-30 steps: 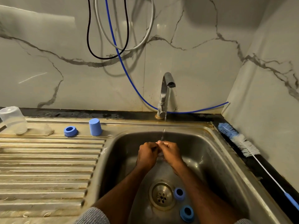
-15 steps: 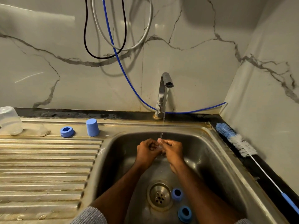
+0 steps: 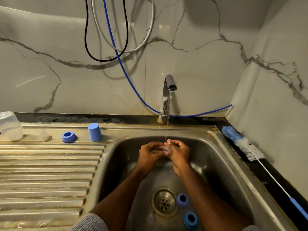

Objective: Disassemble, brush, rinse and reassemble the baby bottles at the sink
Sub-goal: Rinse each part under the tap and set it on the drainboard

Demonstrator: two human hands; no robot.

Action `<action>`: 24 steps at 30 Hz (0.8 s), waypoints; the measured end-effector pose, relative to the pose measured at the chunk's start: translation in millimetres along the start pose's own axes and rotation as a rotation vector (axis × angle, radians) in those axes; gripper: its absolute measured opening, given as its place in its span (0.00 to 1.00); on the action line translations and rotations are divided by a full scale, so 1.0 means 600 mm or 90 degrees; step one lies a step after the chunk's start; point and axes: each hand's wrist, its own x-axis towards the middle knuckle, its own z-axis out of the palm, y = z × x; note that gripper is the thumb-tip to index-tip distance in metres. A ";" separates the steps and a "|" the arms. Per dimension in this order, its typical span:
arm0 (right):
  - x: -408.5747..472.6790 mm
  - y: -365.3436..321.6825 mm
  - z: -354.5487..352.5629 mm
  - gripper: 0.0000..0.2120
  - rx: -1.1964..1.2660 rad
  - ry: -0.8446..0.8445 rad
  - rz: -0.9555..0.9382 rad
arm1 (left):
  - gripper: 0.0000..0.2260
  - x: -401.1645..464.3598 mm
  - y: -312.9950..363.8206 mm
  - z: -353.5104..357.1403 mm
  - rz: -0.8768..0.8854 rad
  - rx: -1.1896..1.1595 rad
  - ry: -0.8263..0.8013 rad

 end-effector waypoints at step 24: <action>-0.024 -0.032 0.009 0.04 0.050 -0.068 0.139 | 0.07 -0.021 0.043 -0.020 -0.078 0.119 0.189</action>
